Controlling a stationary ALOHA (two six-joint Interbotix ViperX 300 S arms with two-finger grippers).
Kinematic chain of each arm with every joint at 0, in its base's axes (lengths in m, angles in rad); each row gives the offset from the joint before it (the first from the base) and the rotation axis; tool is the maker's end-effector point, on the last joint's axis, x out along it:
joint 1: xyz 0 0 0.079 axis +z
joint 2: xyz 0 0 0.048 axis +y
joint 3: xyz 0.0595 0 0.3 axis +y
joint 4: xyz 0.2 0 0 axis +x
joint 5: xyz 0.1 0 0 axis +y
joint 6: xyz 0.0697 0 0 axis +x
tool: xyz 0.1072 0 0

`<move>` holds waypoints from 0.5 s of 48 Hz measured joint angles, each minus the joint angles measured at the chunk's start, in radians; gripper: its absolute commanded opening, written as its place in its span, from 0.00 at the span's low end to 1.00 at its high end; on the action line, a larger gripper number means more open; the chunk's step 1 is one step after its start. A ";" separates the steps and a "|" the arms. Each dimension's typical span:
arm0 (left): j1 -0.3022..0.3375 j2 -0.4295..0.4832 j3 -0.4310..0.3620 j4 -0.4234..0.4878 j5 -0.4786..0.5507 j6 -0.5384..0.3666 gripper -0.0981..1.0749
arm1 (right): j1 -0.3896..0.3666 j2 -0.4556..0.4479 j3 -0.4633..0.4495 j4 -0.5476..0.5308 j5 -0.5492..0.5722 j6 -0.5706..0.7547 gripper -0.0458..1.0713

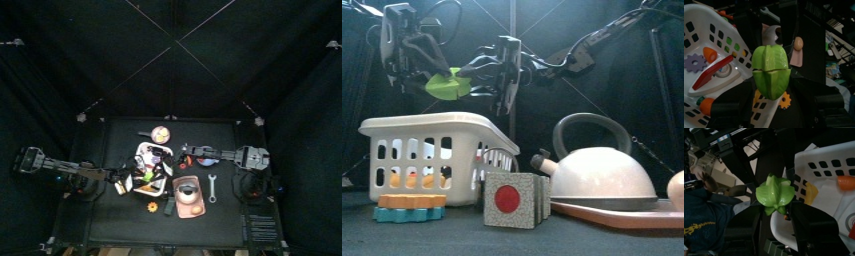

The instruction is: Assemble starfruit

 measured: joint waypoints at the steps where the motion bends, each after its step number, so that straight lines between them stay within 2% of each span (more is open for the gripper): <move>1: 0.000 0.000 0.002 0.000 0.000 0.000 0.66 | 0.000 0.002 0.000 0.000 0.000 0.000 0.61; 24: -0.002 -0.021 0.011 0.000 0.000 0.000 0.66 | 0.003 0.003 -0.002 -0.017 0.000 -0.002 0.61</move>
